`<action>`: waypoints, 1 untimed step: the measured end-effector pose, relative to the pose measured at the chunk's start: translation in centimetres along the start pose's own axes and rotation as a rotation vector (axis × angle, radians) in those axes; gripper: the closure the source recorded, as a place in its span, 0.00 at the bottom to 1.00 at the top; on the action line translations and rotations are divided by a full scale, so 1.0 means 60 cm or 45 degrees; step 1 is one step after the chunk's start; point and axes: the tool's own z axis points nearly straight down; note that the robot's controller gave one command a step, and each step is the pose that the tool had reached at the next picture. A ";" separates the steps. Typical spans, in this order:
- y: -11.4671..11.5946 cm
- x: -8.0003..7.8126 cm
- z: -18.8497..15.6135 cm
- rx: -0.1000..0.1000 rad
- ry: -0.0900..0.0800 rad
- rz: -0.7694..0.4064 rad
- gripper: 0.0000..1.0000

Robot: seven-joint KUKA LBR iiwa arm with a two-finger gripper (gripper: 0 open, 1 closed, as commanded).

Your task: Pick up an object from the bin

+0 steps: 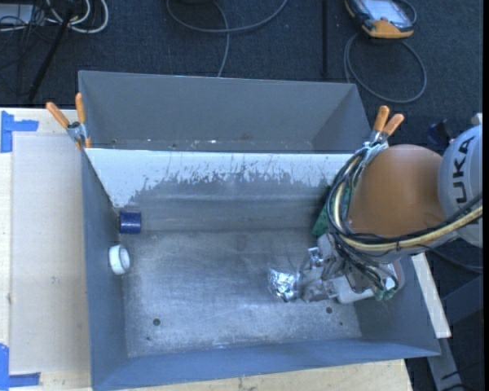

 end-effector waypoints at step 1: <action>0.033 -0.105 -0.150 -0.002 -0.004 0.144 1.00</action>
Offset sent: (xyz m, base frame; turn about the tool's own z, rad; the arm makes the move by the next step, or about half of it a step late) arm 0.0532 0.0312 0.0865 0.1151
